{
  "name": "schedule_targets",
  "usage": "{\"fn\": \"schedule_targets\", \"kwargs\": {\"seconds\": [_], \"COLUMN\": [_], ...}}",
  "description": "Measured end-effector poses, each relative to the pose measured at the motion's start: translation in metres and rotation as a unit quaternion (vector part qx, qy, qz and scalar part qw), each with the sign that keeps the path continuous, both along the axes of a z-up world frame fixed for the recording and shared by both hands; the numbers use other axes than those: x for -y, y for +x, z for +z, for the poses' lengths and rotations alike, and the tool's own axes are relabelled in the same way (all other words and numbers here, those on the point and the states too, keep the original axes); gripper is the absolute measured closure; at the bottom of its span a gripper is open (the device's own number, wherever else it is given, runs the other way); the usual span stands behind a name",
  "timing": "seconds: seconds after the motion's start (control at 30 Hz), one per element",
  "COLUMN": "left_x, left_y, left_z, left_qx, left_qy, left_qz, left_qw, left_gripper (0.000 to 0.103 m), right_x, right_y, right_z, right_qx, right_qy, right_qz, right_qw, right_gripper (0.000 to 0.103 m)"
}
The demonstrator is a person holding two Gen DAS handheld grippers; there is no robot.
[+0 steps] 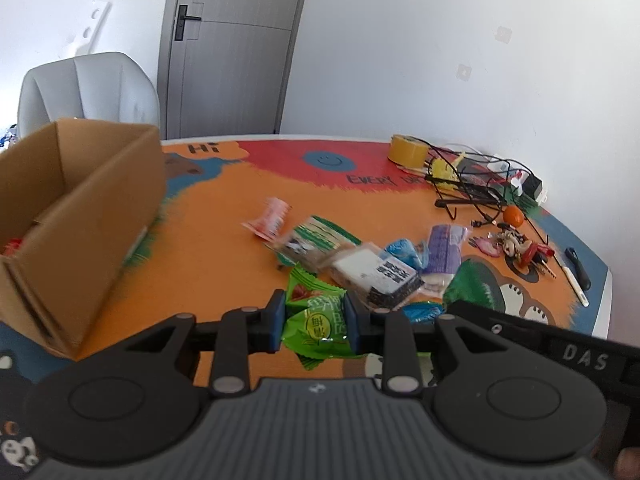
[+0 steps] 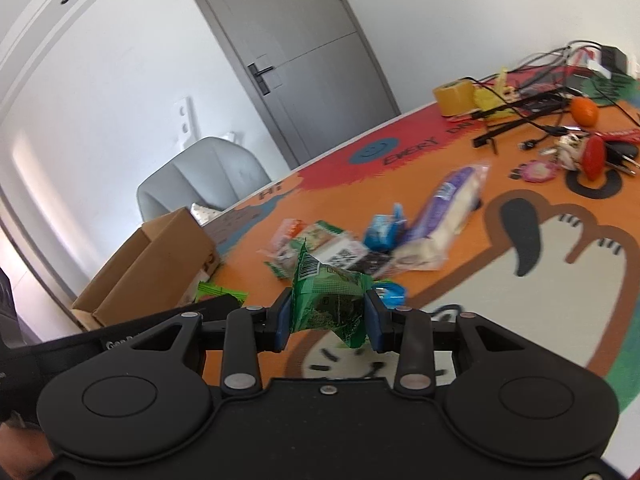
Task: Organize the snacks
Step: 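Lift the green candy bag with the right gripper and carry it over the box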
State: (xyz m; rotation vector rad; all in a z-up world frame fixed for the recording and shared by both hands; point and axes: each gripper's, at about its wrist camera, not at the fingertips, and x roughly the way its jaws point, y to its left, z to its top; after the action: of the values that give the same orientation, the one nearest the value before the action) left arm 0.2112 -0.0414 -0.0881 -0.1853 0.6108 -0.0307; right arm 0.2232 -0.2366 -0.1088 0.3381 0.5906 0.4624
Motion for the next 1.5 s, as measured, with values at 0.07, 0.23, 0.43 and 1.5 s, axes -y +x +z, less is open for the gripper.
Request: {"fn": "schedule_targets", "kwargs": {"seconds": [0.07, 0.23, 0.43, 1.5], "left_x": [-0.005, -0.021, -0.040, -0.134], "left_y": [-0.006, -0.019, -0.033, -0.059], "left_z": [0.006, 0.018, 0.030, 0.076], "left_qx": [0.005, 0.018, 0.033, 0.088], "left_qy": [0.003, 0.004, 0.002, -0.002], "left_qz": [0.004, 0.019, 0.037, 0.127], "left_qw": [1.0000, 0.9997, 0.9987, 0.9880], "left_gripper": [0.074, 0.074, 0.074, 0.074], "right_x": [-0.007, -0.025, -0.044, -0.136], "right_y": [-0.001, -0.006, -0.010, 0.002], "right_z": [0.003, 0.011, 0.021, 0.064], "right_qx": [0.003, 0.011, 0.024, 0.070], "right_qy": [-0.003, -0.005, -0.005, -0.009], "right_qz": [0.004, 0.017, 0.033, 0.112], "right_qw": [1.000, 1.000, 0.999, 0.991], "right_gripper": [0.066, 0.066, 0.066, 0.066]}}
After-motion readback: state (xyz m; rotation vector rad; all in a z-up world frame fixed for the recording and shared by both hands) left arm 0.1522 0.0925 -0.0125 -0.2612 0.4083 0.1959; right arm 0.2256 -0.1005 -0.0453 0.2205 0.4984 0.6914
